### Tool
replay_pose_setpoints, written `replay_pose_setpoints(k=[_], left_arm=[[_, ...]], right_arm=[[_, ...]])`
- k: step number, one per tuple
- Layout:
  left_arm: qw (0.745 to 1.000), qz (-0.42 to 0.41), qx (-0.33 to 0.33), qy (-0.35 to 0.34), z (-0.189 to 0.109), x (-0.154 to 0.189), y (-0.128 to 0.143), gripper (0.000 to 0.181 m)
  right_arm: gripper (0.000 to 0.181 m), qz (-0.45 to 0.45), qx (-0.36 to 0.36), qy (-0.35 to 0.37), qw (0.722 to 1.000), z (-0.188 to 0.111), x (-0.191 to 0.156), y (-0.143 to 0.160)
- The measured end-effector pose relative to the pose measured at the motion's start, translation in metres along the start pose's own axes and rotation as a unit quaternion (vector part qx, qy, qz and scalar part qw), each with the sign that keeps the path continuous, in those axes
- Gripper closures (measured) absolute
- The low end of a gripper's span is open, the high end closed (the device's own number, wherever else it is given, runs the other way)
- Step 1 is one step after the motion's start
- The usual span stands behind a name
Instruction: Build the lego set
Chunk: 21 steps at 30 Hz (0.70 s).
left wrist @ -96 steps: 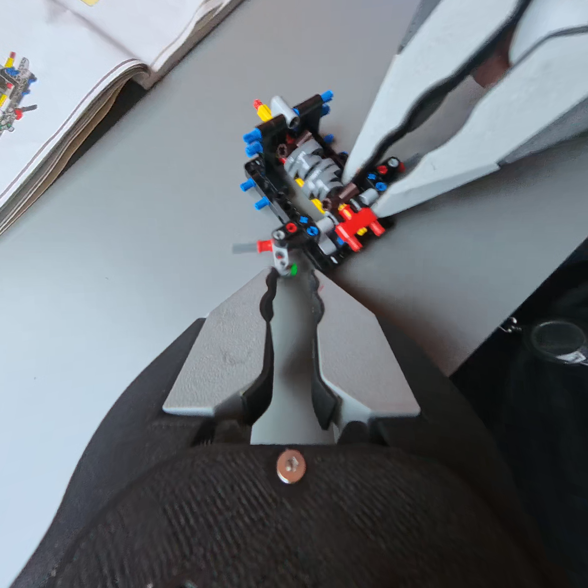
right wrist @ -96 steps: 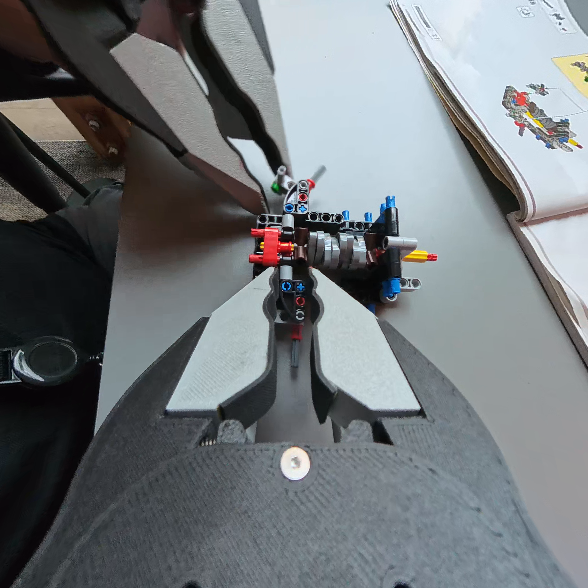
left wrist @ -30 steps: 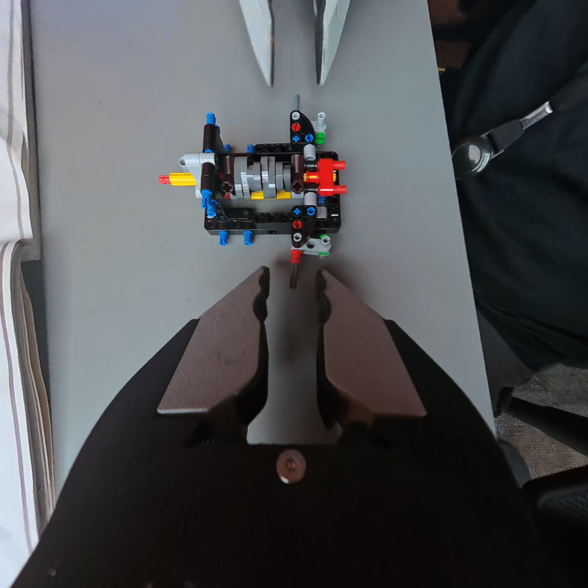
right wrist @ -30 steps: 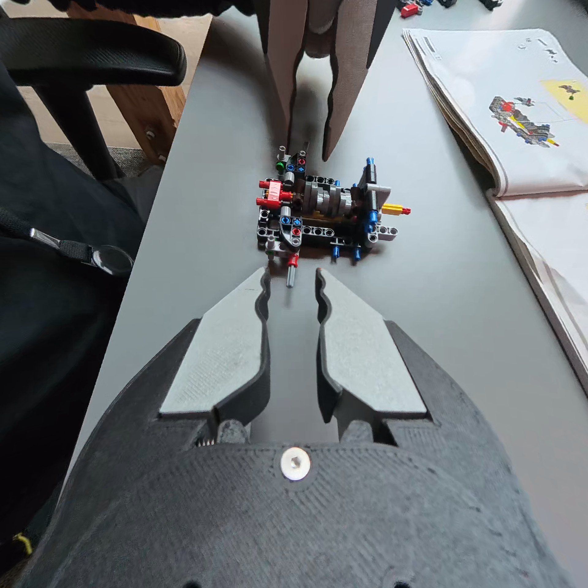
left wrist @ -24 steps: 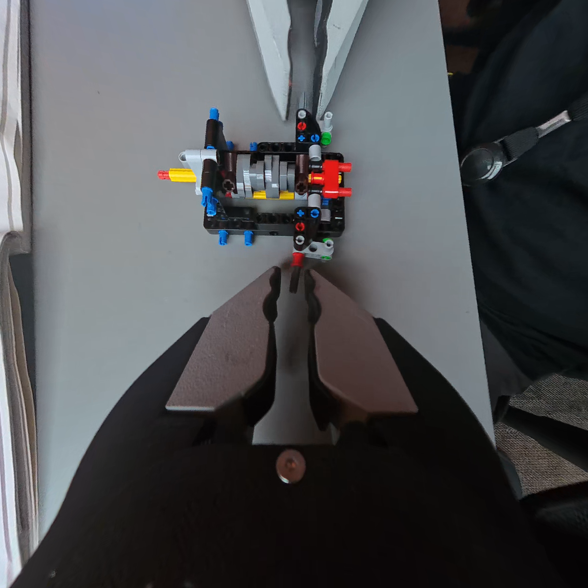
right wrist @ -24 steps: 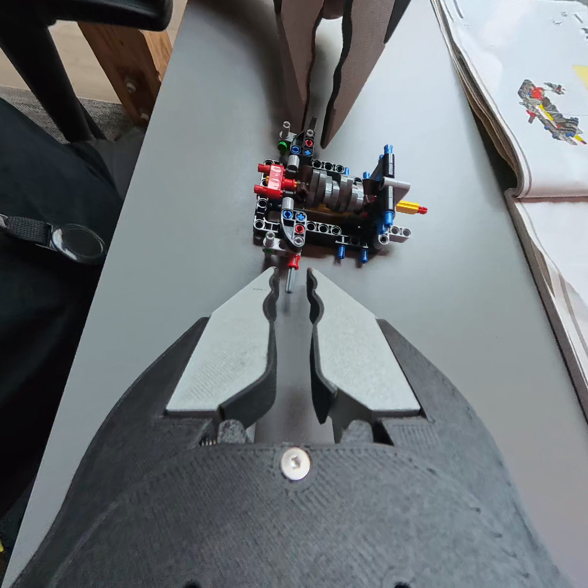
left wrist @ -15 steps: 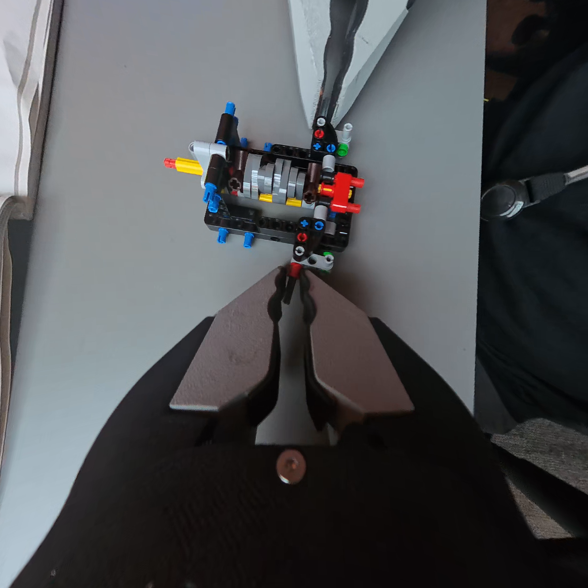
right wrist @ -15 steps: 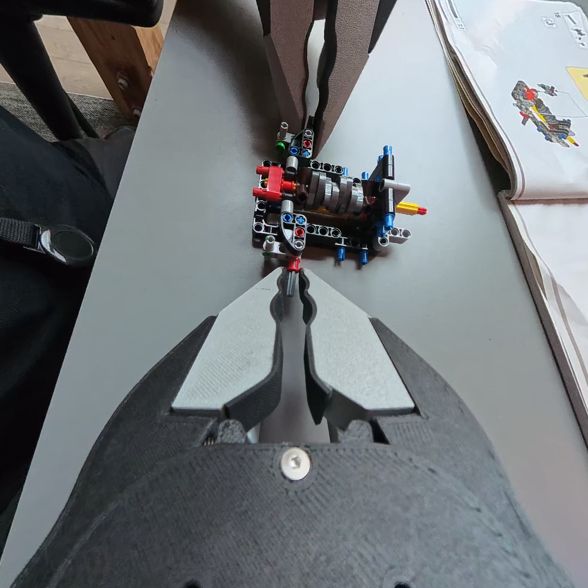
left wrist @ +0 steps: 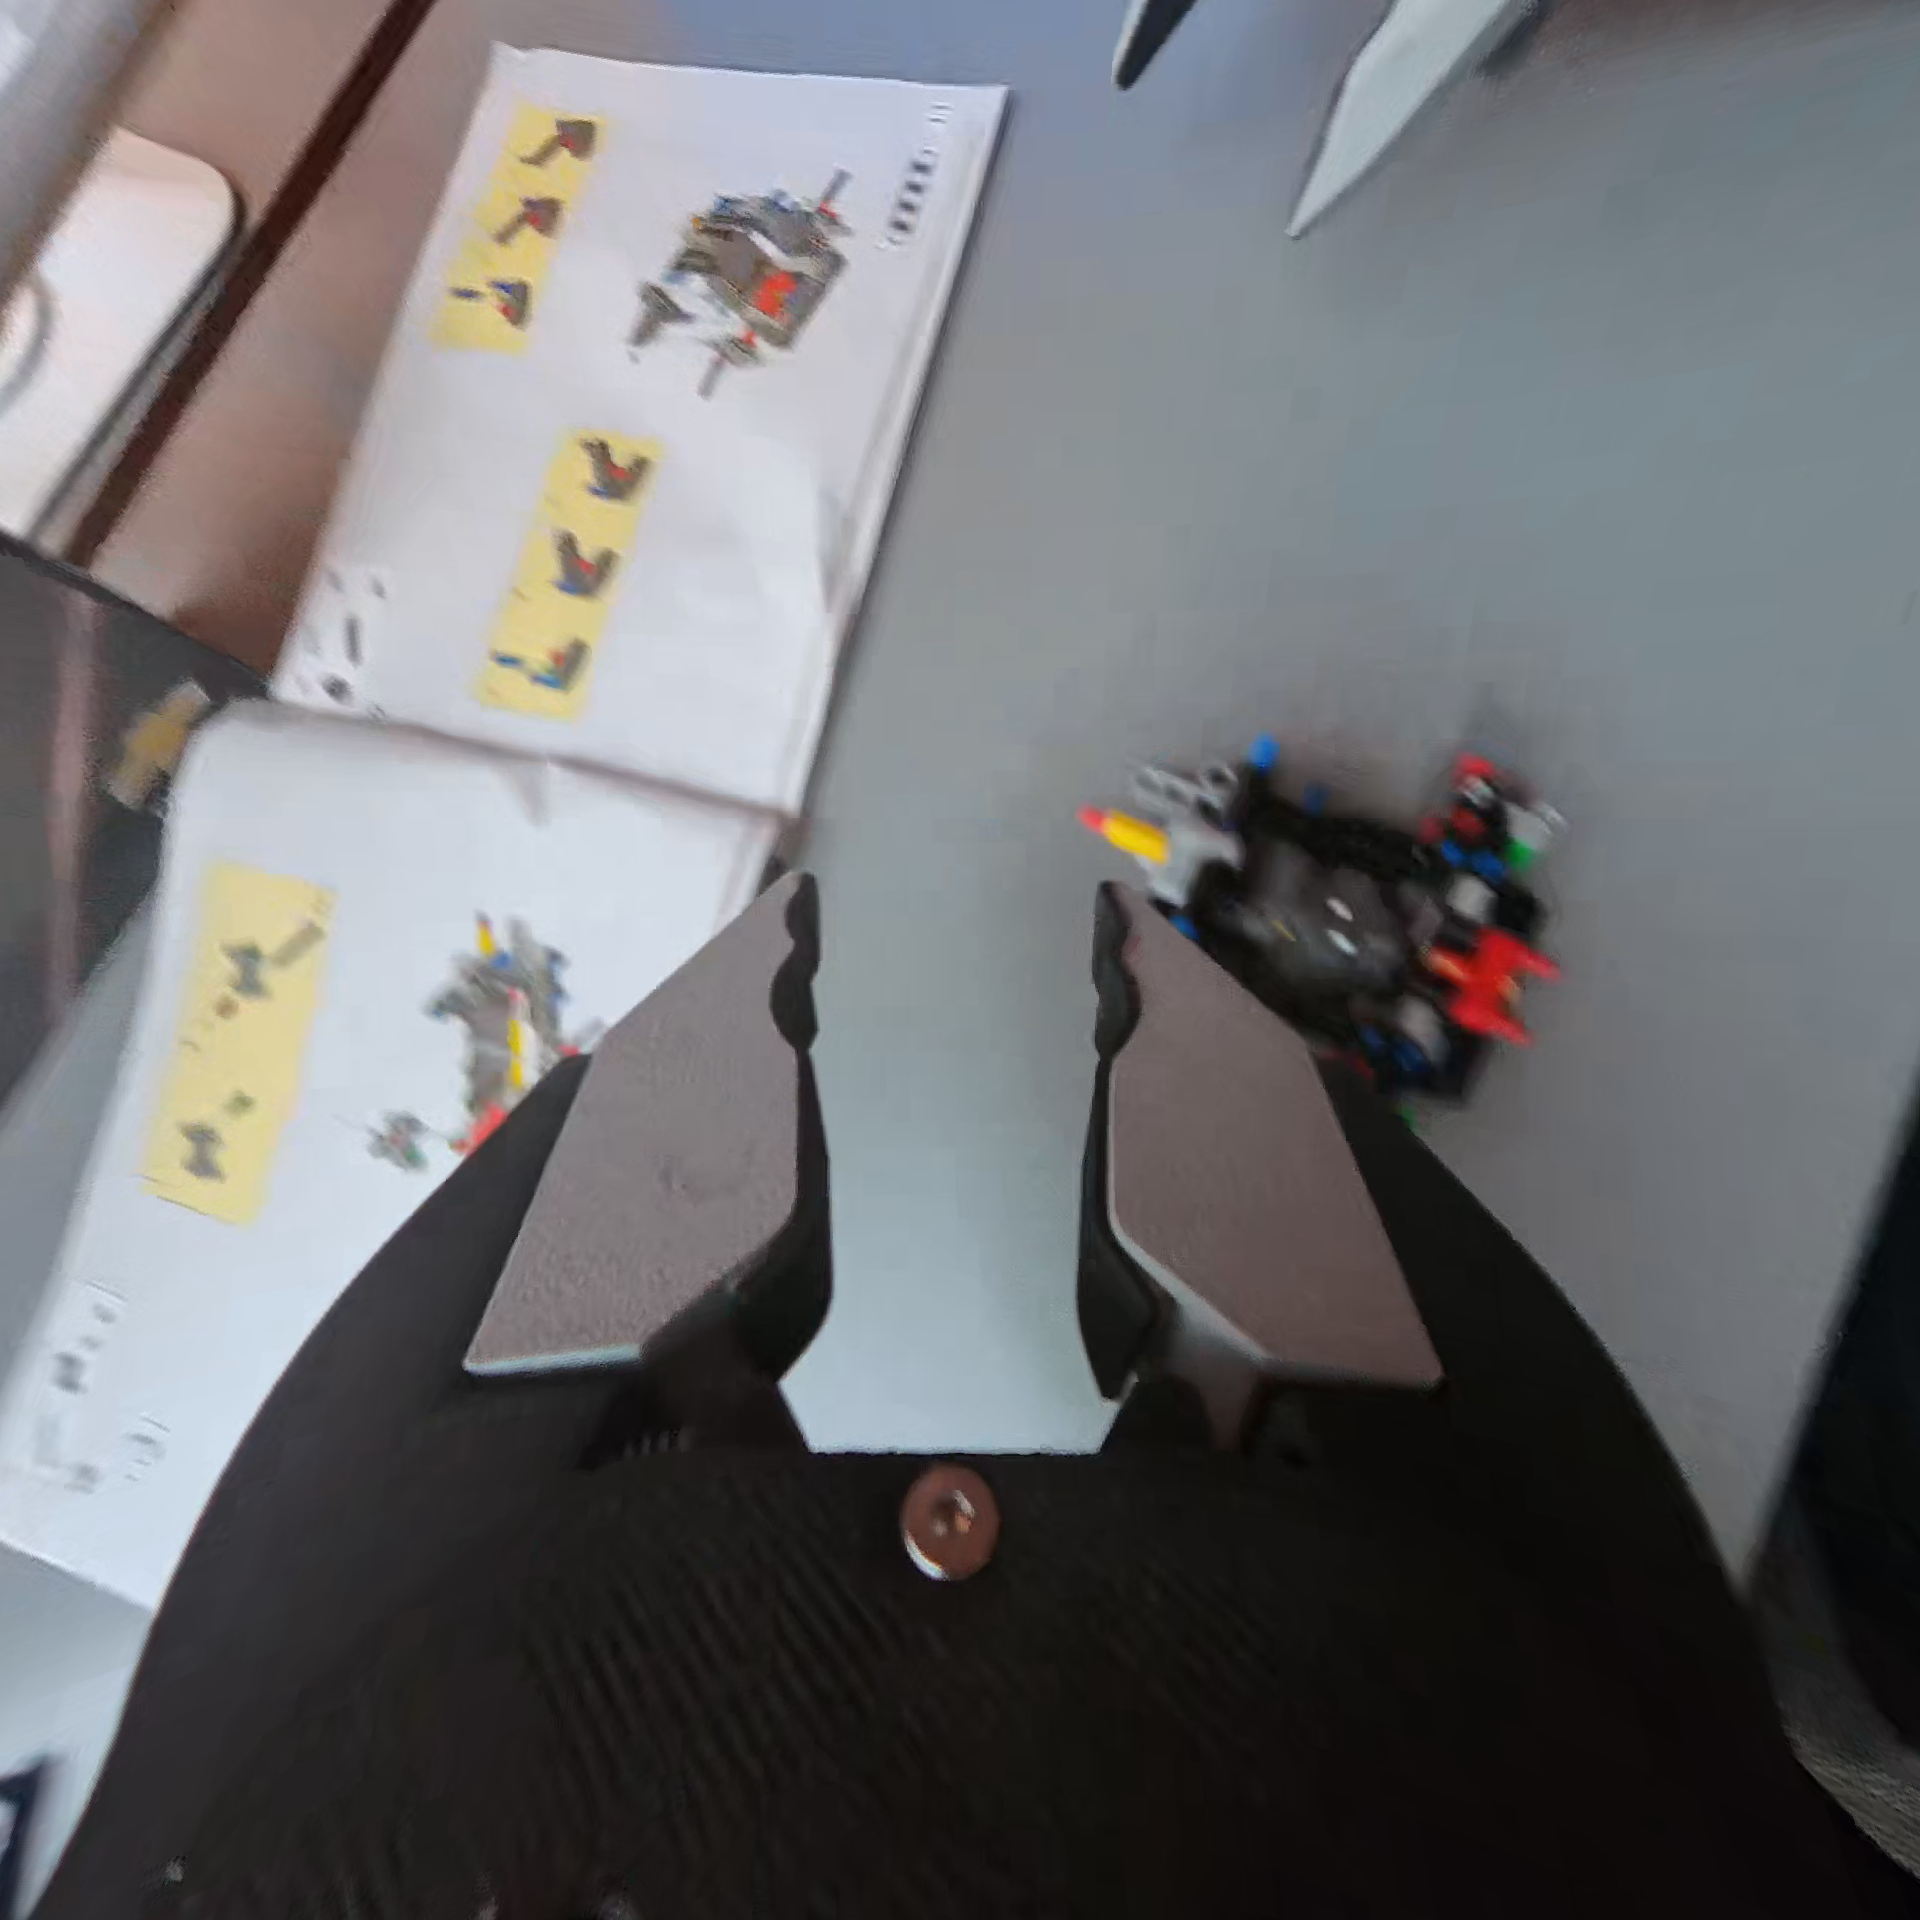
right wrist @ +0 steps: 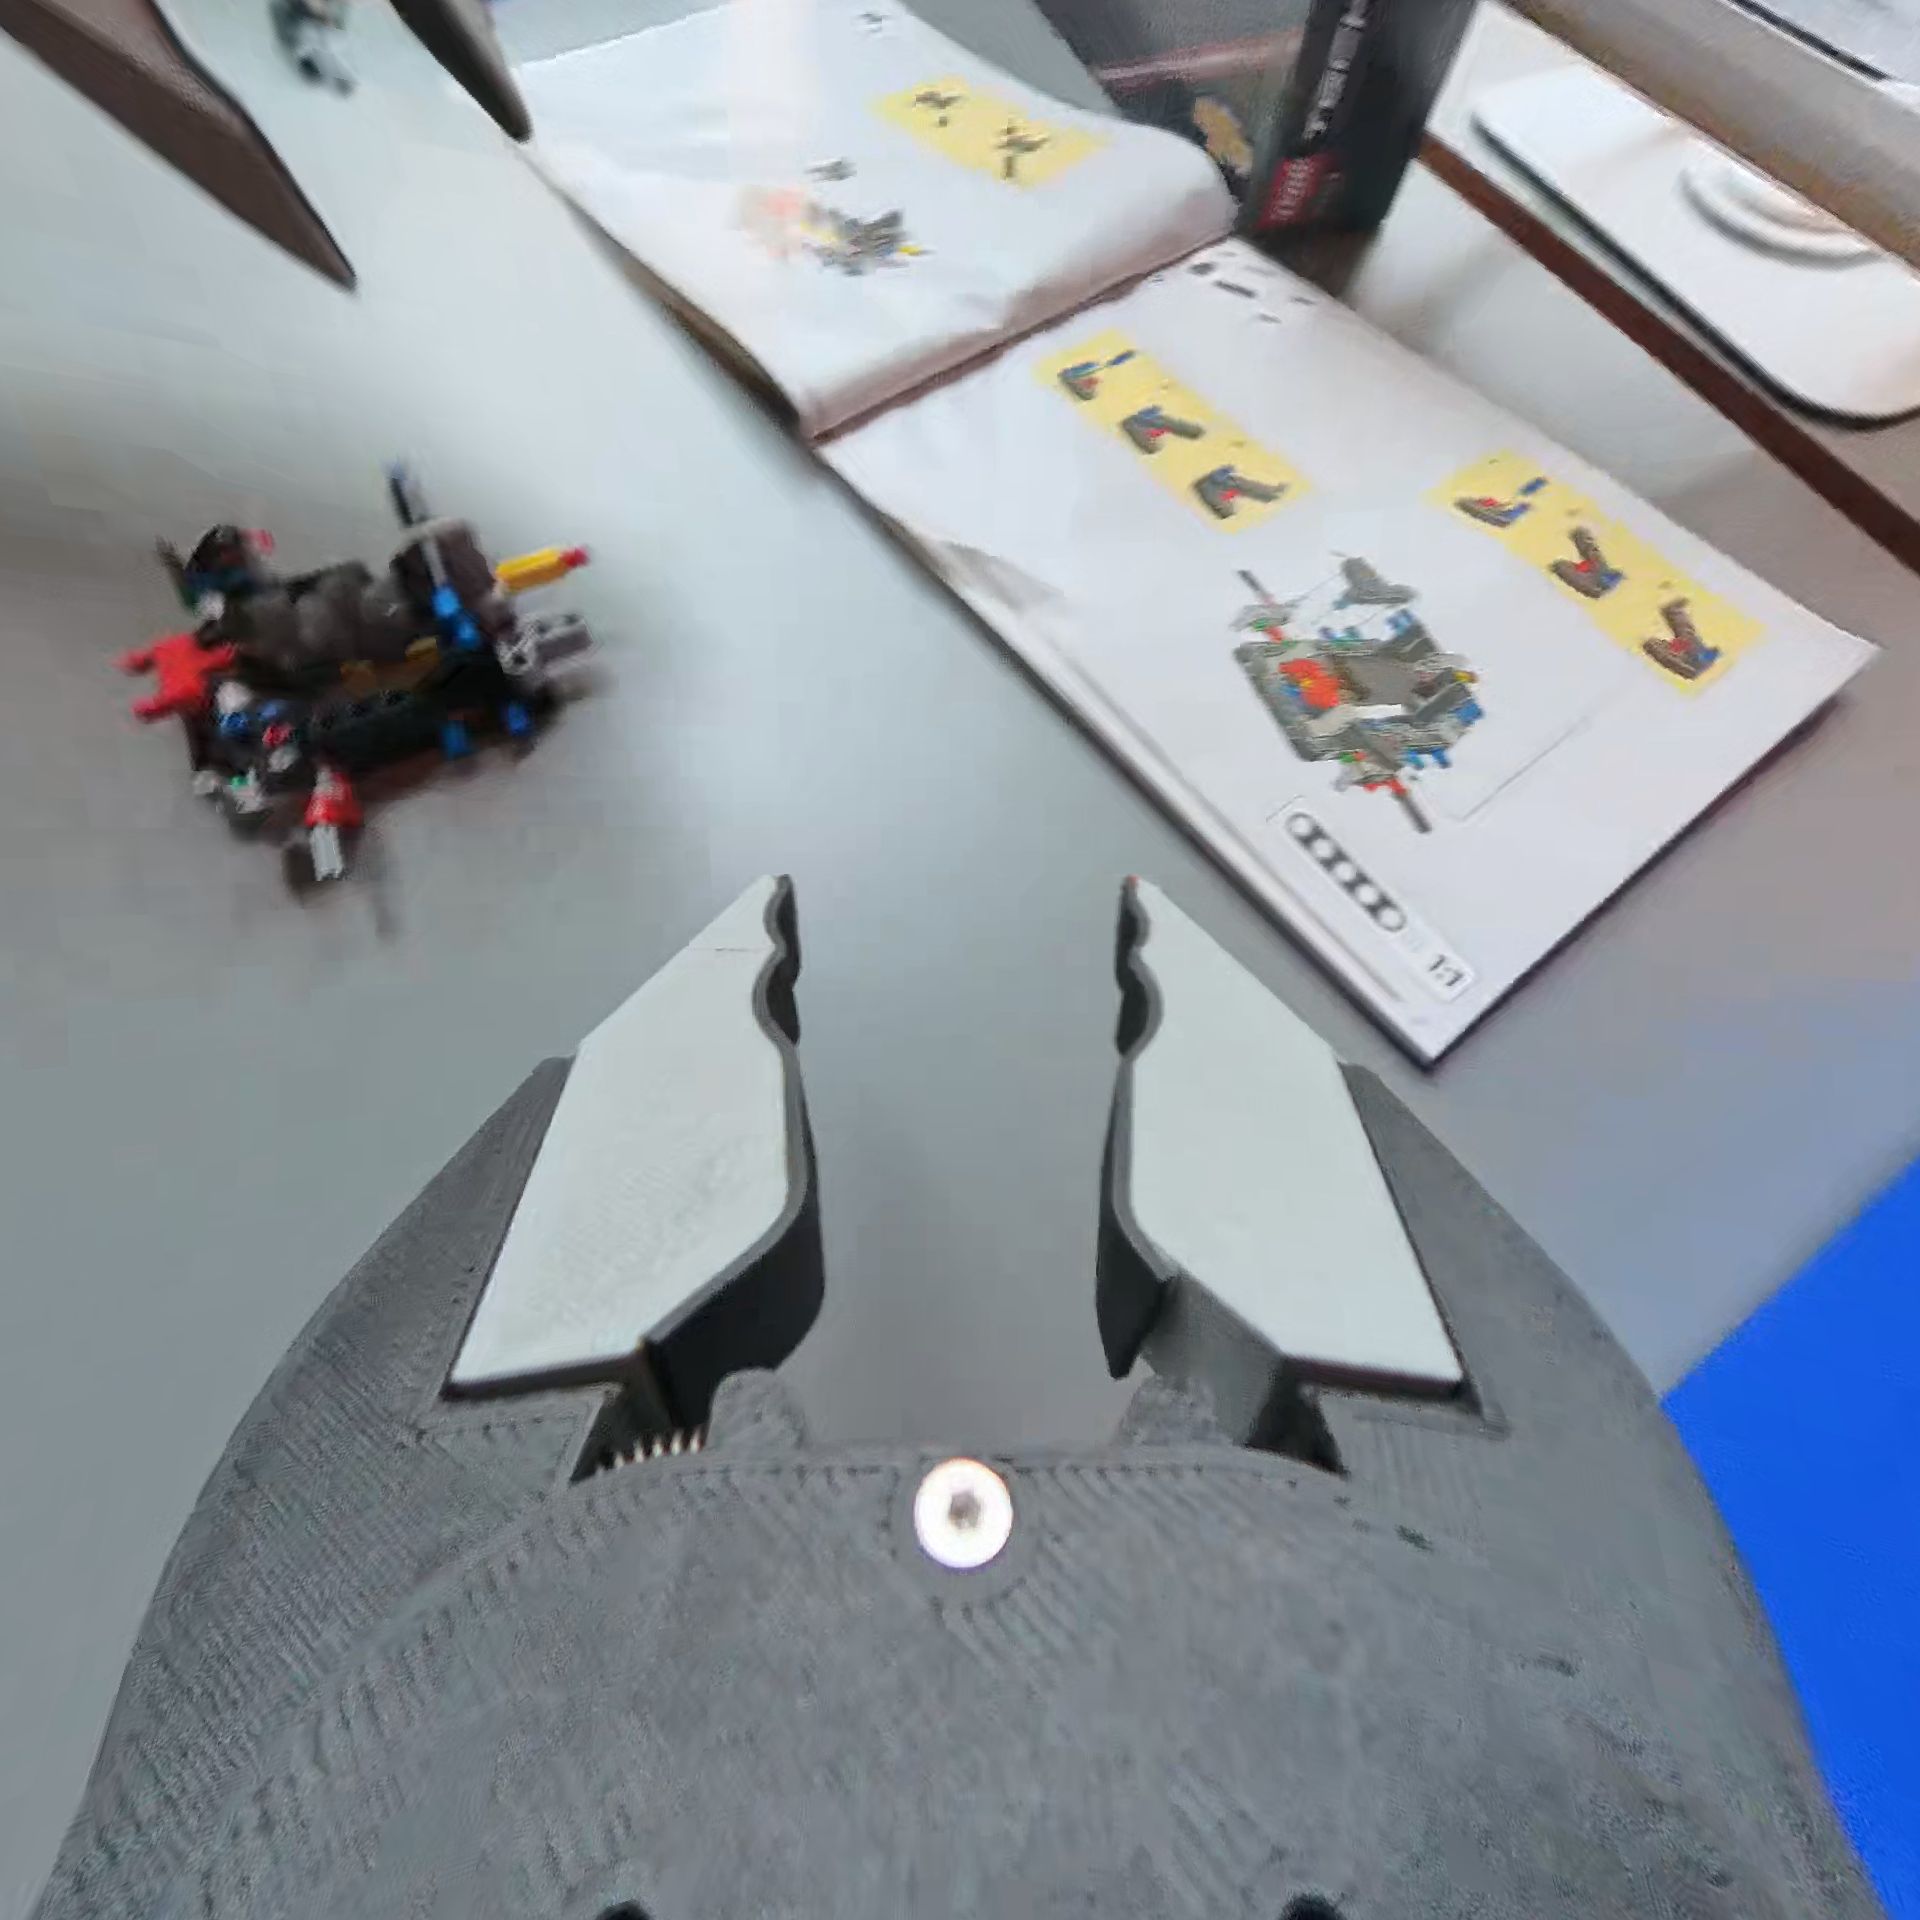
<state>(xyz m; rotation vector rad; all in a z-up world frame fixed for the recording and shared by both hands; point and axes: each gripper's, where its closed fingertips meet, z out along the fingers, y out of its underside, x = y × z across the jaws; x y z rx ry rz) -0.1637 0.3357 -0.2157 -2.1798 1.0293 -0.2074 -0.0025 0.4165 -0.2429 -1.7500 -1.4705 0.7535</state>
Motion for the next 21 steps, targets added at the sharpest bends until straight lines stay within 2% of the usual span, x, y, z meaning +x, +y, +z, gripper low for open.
replay_pose_setpoints(k=[2, 4, 6, 9, 11, 17, 21], left_arm=[[1.0, 0.023, -0.004, -0.008, 0.033, -0.017, -0.036, 0.125], [0.999, 0.038, -0.029, -0.023, 0.07, -0.037, -0.055, 0.121], [0.996, 0.022, -0.076, -0.033, 0.102, -0.054, -0.055, 0.116], [0.993, -0.032, -0.113, -0.002, 0.133, -0.054, -0.051, 0.105], [0.988, -0.031, -0.15, -0.023, 0.146, -0.062, -0.04, 0.105], [0.99, -0.034, -0.138, 0.007, 0.154, -0.055, -0.044, 0.119], [0.986, -0.112, -0.101, 0.069, 0.15, -0.058, -0.051, 0.124]], right_arm=[[0.121, 0.037, 0.003, -0.002, 0.999, 0.011, 0.021, -0.011], [0.118, 0.053, 0.002, 0.006, 0.999, 0.024, 0.039, -0.018], [0.122, 0.05, 0.003, 0.016, 0.999, 0.031, 0.049, -0.02], [0.128, 0.04, 0.023, 0.025, 0.999, 0.028, 0.05, -0.017], [0.129, 0.034, 0.022, 0.027, 0.999, 0.025, 0.05, -0.011], [0.13, 0.023, 0.032, 0.003, 0.999, 0.021, 0.037, -0.018], [0.131, 0.009, 0.026, 0.007, 1.0, 0.025, 0.036, -0.013]])
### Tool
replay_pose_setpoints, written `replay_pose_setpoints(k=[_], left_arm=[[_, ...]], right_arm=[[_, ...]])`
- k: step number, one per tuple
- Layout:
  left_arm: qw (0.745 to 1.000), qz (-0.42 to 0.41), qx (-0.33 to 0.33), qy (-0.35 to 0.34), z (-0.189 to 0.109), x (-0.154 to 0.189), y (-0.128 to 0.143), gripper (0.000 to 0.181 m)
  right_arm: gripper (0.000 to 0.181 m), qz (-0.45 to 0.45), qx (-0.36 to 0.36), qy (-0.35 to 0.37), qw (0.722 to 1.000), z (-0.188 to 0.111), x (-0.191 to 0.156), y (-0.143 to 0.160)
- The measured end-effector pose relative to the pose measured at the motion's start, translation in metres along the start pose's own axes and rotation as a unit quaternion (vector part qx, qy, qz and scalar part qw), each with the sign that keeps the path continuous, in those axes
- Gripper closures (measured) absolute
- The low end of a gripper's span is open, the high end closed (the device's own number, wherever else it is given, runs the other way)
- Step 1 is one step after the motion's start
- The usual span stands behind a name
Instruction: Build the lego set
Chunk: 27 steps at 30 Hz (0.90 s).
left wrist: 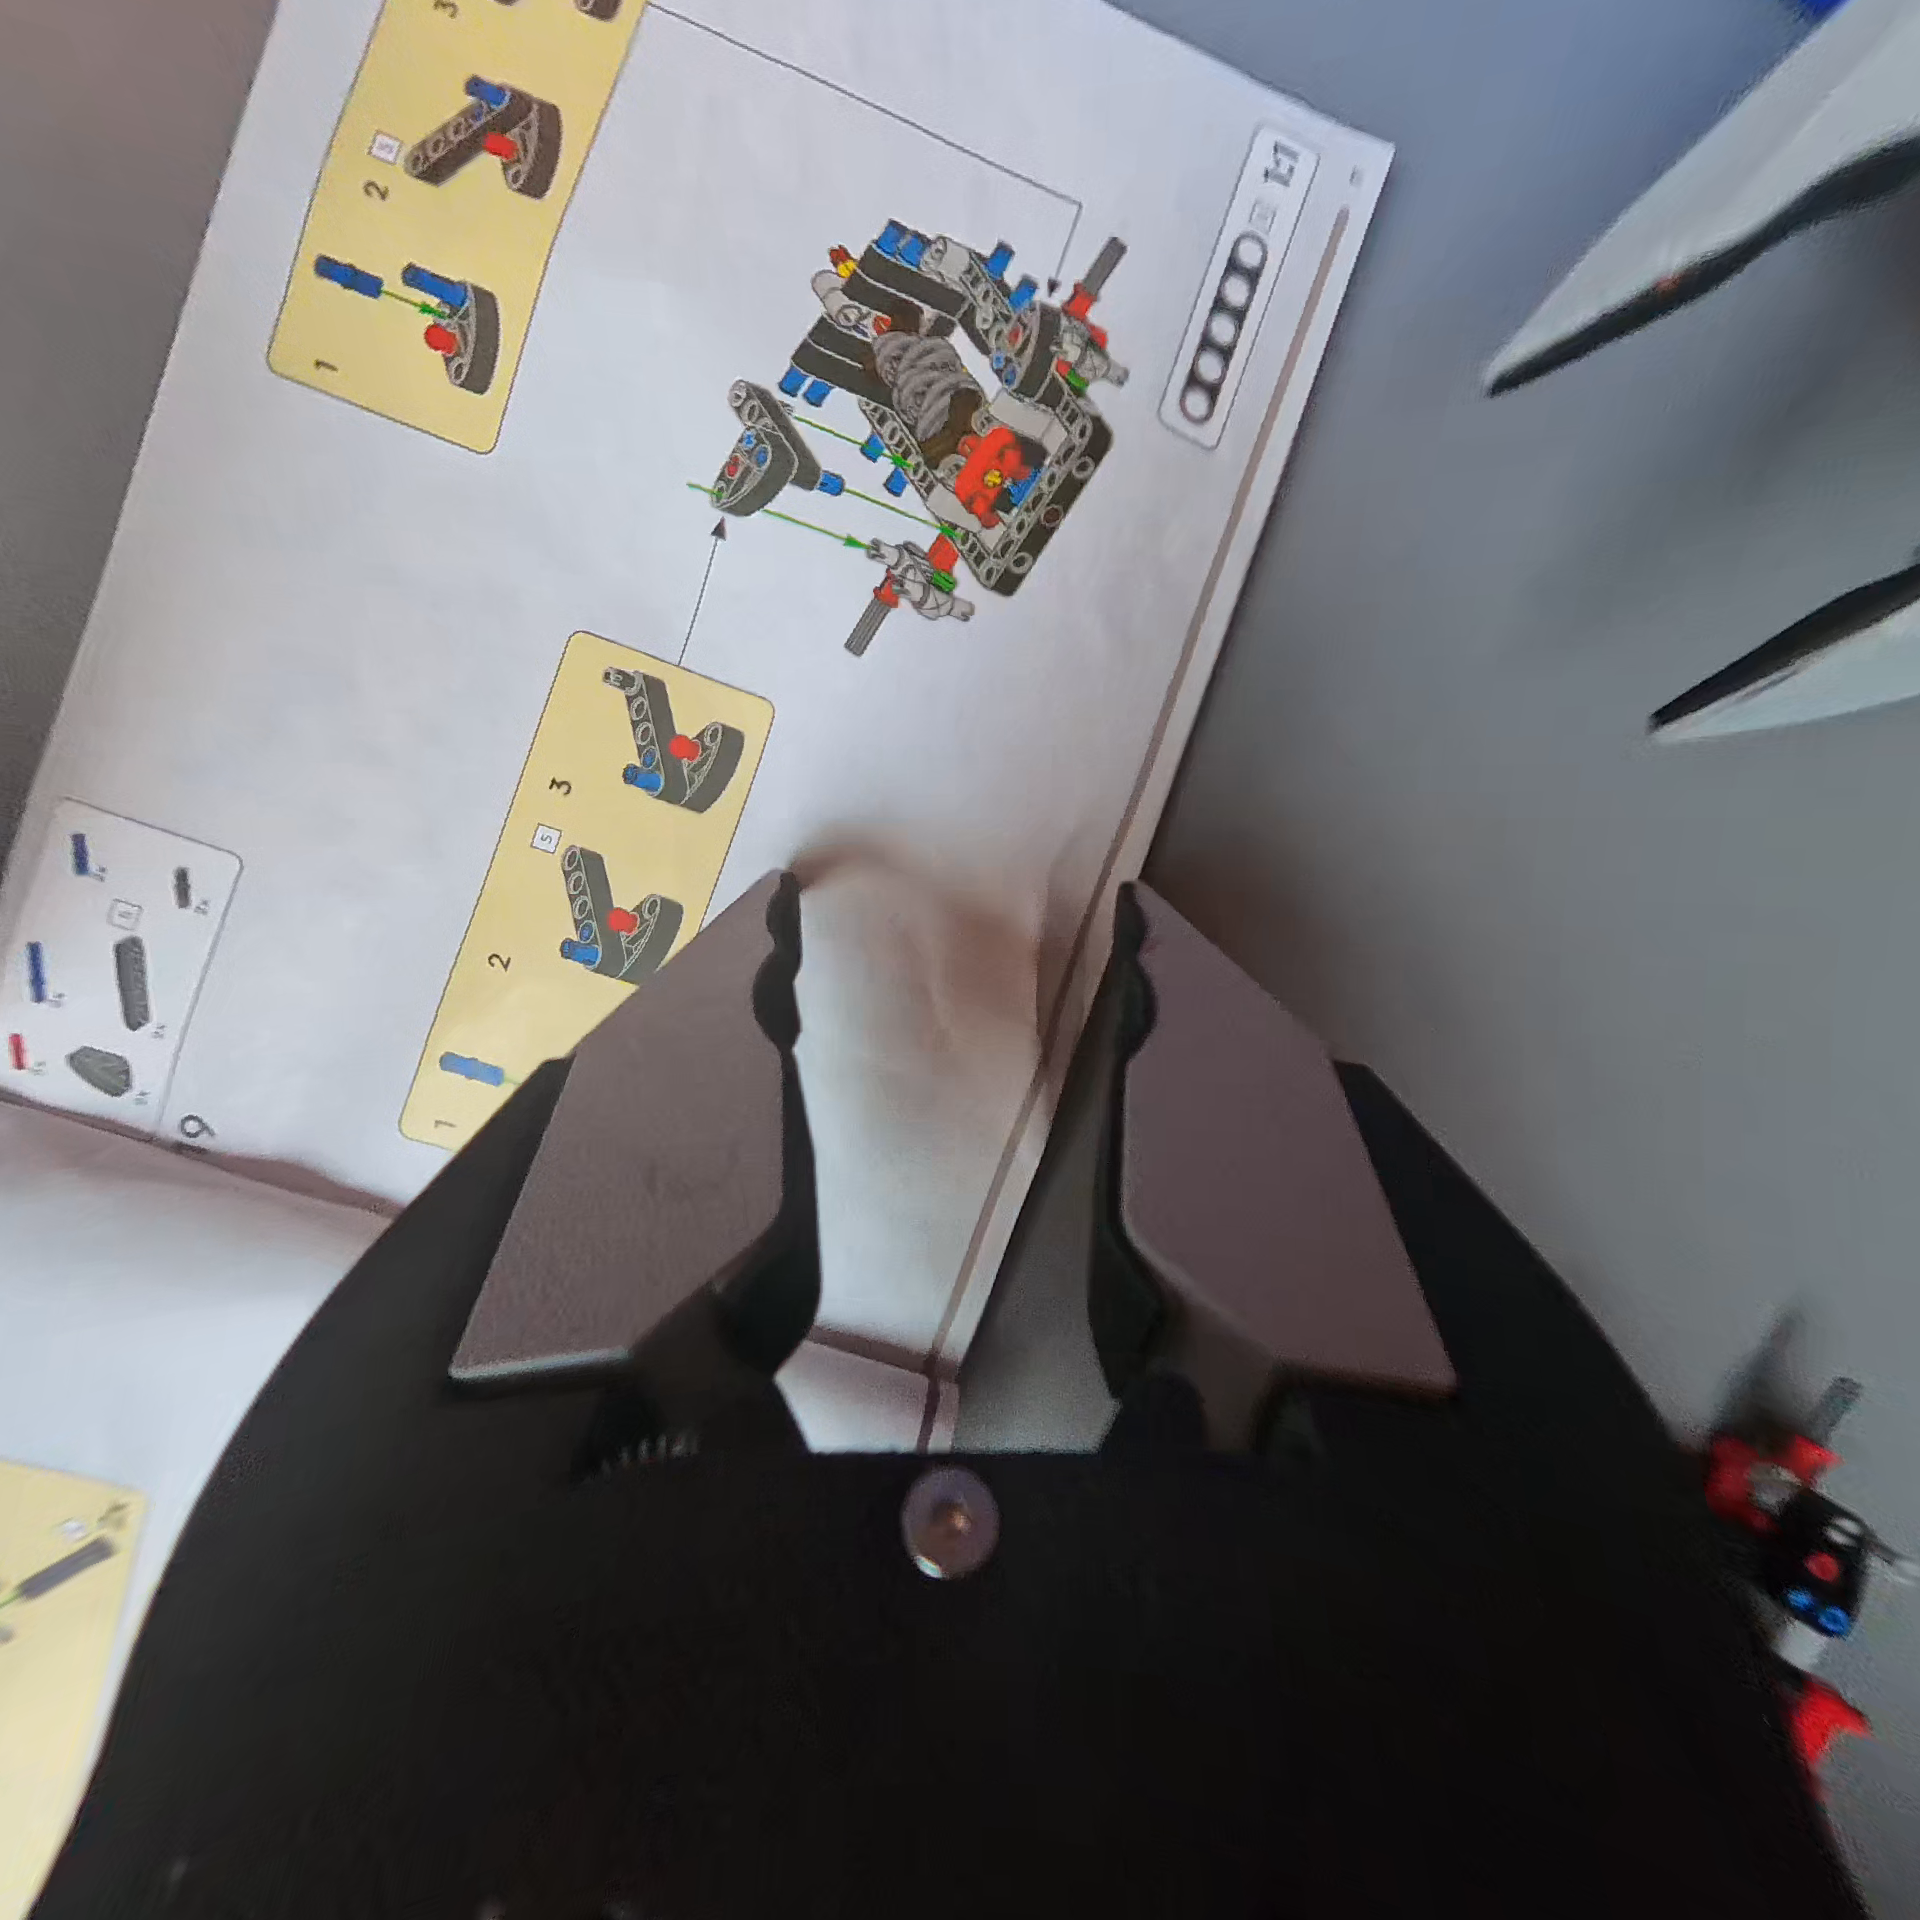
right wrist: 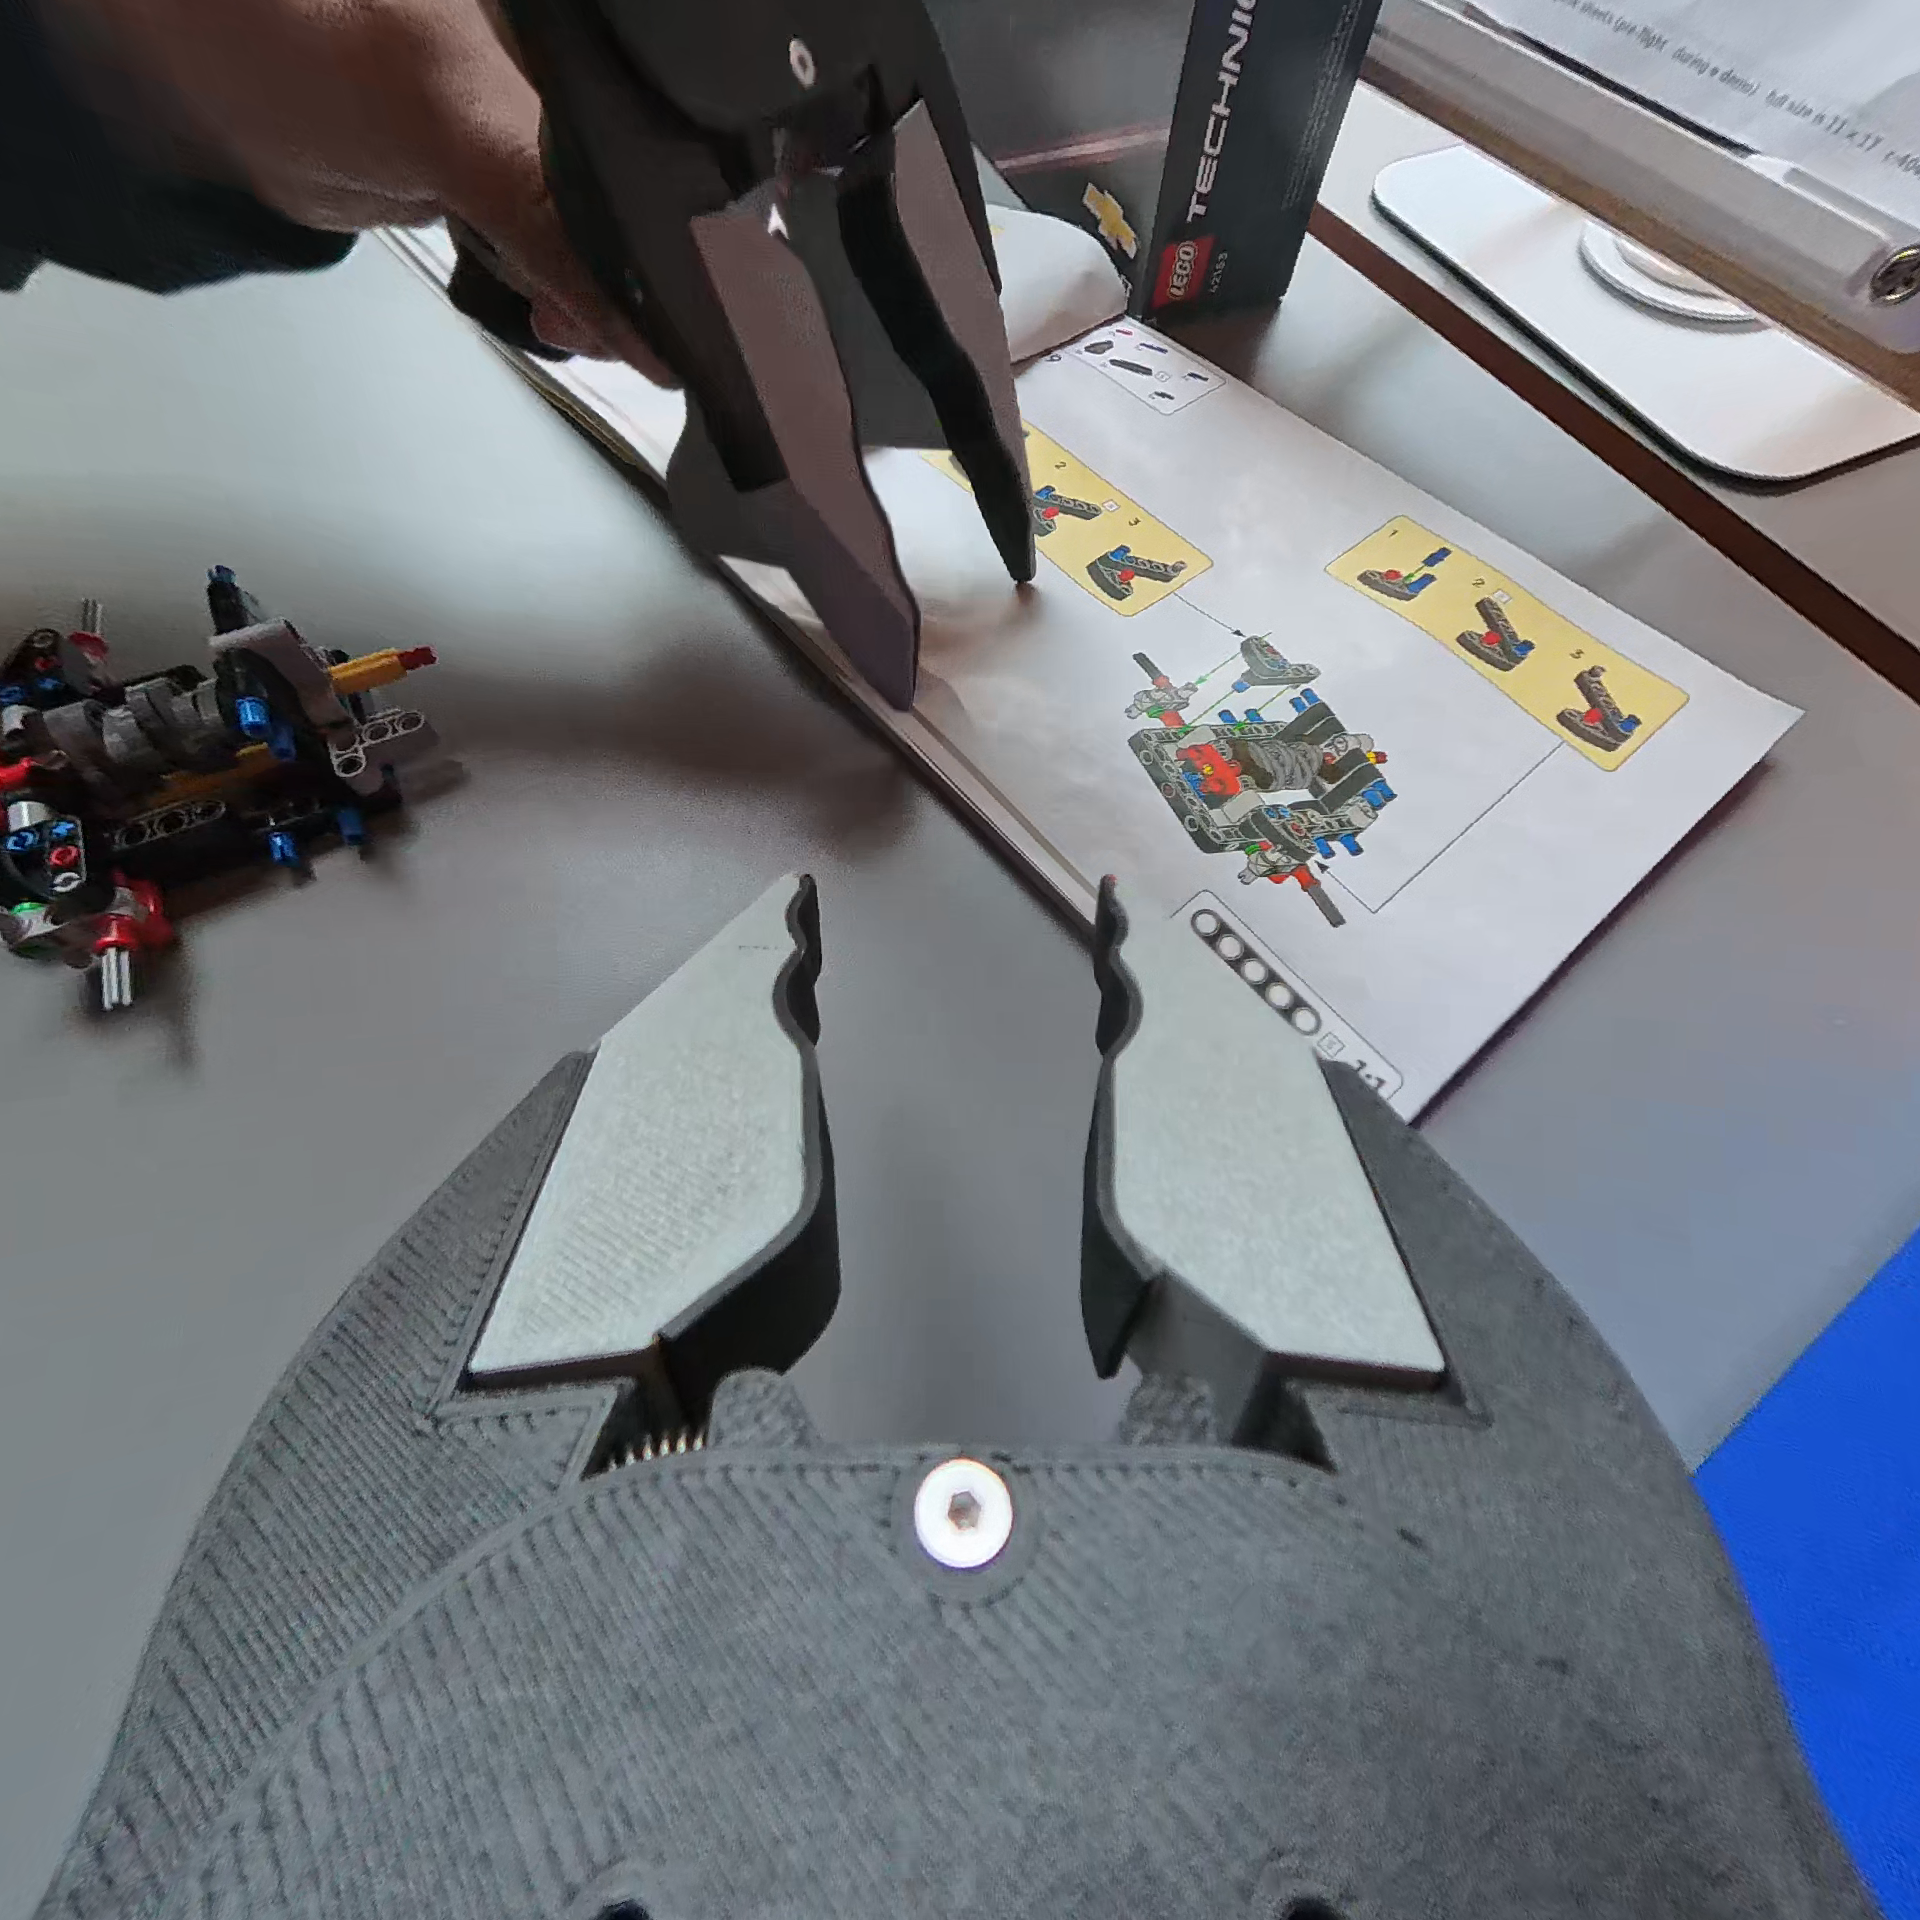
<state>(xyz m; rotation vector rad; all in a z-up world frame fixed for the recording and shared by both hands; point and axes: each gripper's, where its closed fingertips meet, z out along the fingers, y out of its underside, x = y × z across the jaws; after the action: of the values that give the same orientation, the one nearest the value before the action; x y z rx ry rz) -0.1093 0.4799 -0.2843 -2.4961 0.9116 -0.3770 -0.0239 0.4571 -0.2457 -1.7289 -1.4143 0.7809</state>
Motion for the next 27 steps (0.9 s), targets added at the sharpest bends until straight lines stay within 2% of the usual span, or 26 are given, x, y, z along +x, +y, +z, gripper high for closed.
replay_pose_setpoints(k=[3, 6, 8, 12, 14, 15, 18, 23, 27], left_arm=[[0.998, -0.053, 0.026, 0.037, -0.003, -0.006, -0.004, 0.135], [0.995, -0.07, 0.045, 0.061, -0.006, -0.002, -0.003, 0.126], [0.997, -0.059, 0.047, 0.028, -0.006, -0.005, -0.001, 0.117], [0.993, 0.044, 0.036, -0.1, -0.002, -0.011, 0.003, 0.122], [0.991, 0.065, 0.031, -0.108, 0.0, -0.008, 0.002, 0.13], [0.995, 0.061, 0.031, -0.075, 0.003, 0.001, 0.003, 0.149], [0.996, 0.05, 0.063, -0.045, 0.007, 0.008, 0.002, 0.181], [0.994, 0.044, 0.074, -0.062, 0.005, 0.001, 0.002, 0.181], [0.992, 0.019, 0.112, -0.056, -0.016, -0.003, -0.006, 0.181]], right_arm=[[0.131, 0.003, -0.009, -0.001, 1.0, 0.003, 0.0, 0.005], [0.132, 0.005, -0.008, 0.005, 1.0, 0.002, 0.004, 0.005], [0.132, 0.012, -0.004, 0.003, 1.0, 0.001, 0.005, 0.004], [0.132, 0.016, -0.004, 0.001, 1.0, 0.001, 0.006, 0.005], [0.133, 0.015, -0.005, 0.0, 1.0, 0.001, 0.005, 0.005], [0.133, 0.014, -0.004, -0.002, 1.0, 0.001, 0.004, 0.005], [0.134, 0.016, 0.002, -0.004, 1.0, -0.001, 0.003, 0.003], [0.134, 0.031, -0.008, 0.017, 0.999, 0.003, 0.013, 0.007], [0.133, 0.008, -0.016, 0.031, 0.999, 0.007, 0.016, 0.01]])
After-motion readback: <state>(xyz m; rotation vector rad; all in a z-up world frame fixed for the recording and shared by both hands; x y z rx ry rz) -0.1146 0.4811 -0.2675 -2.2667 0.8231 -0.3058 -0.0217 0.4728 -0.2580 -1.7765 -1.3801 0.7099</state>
